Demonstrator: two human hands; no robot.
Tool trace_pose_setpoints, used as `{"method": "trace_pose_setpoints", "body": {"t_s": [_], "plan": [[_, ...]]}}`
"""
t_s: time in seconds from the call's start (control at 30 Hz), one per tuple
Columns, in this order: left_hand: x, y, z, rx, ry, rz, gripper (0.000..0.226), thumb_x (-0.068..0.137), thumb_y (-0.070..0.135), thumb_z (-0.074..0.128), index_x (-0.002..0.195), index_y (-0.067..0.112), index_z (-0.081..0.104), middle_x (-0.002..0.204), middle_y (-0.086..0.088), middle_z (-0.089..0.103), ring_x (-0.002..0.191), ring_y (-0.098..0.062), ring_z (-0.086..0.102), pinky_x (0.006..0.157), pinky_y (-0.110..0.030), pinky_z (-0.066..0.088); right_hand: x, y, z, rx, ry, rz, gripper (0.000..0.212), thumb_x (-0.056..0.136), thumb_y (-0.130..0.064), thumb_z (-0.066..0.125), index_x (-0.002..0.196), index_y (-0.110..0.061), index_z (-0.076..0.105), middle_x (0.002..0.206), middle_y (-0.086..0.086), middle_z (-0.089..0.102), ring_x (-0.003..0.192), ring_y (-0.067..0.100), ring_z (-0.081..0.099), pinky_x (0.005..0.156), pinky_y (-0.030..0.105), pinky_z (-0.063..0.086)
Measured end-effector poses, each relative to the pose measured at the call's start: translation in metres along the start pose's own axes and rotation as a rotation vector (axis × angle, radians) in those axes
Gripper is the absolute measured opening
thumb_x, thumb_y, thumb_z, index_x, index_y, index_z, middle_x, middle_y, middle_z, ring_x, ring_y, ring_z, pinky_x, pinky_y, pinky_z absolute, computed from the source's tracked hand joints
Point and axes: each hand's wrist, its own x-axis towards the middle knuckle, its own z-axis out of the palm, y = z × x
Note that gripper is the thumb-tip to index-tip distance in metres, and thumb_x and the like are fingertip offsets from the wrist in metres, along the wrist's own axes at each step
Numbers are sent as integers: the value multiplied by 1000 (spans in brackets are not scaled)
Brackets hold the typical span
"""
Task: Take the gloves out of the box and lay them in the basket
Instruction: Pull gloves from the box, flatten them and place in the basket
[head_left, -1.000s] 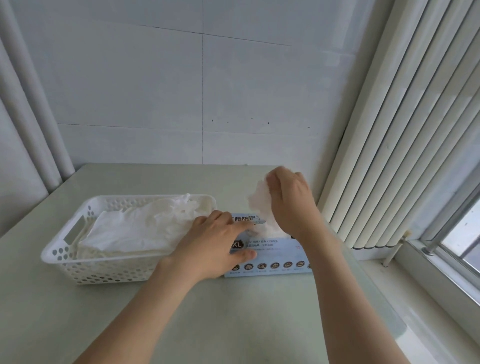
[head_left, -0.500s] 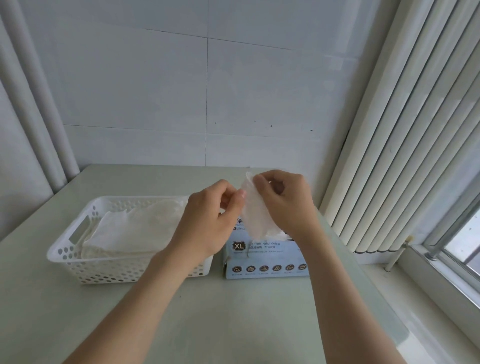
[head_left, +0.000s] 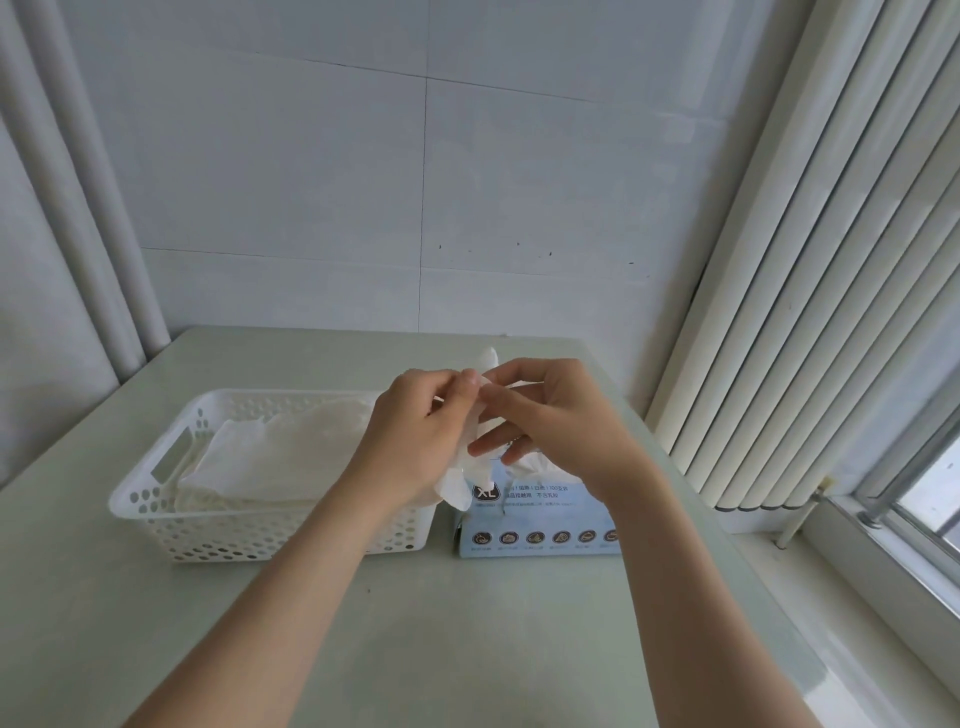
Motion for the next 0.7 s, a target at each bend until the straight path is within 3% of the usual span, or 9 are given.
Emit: {"method": "trace_pose_setpoints", "body": {"t_s": [0.1,0.2,0.33,0.43,0.5,0.57,0.63,0.7], "plan": [[-1,2,-1,-34,-18,14,39,108,41,50,87,20,74,75,-2,69,72,-19,62,67,-29,46,0,-1,3,-58,13,-9,22,104,-23,69,105,-1,70,88,11,81,79,31,81,74,51,62],[-2,3,0,-22,6,31,42,107,38,52,76,13,65,59,10,51,57,-10,45,55,-20,35,1,-1,7,-122,40,-23,22,102,-25,72,102,-3,69,84,9,81,75,28,81,70,47,62],[1,-2,-4,-31,122,25,43,110,31,46,77,4,52,60,9,38,57,-11,34,58,-33,29,3,-2,5,-68,146,9,14,99,-15,68,97,-2,66,77,9,80,64,27,77,63,40,58],[3,-2,-10,-53,207,7,42,112,27,41,74,9,44,58,13,39,54,-7,33,56,-31,29,6,2,1,-154,359,11,17,89,-16,65,80,-1,62,60,1,69,50,18,58,57,36,53],[5,-1,-15,-68,230,1,43,113,27,39,71,16,39,54,14,37,52,-6,33,54,-28,28,8,5,-2,-302,440,13,24,82,-19,66,74,2,58,55,0,54,52,17,47,56,31,44],[5,2,-19,-96,197,-5,43,113,28,38,72,16,38,56,15,34,55,-7,31,57,-28,27,6,6,-5,-451,397,38,24,79,-21,68,76,1,59,62,4,56,60,23,48,57,29,39],[5,1,-23,-134,157,-9,42,112,29,39,75,10,43,63,12,36,61,-9,33,62,-30,29,2,3,-7,-625,262,94,14,83,-20,68,93,-11,65,92,1,66,84,23,58,61,25,40],[4,2,-25,-153,85,8,43,111,36,41,83,5,55,71,-11,45,69,-13,42,68,-32,35,0,2,-8,-734,162,105,32,89,-14,64,120,-21,60,119,-4,57,106,16,53,69,16,36]]}}
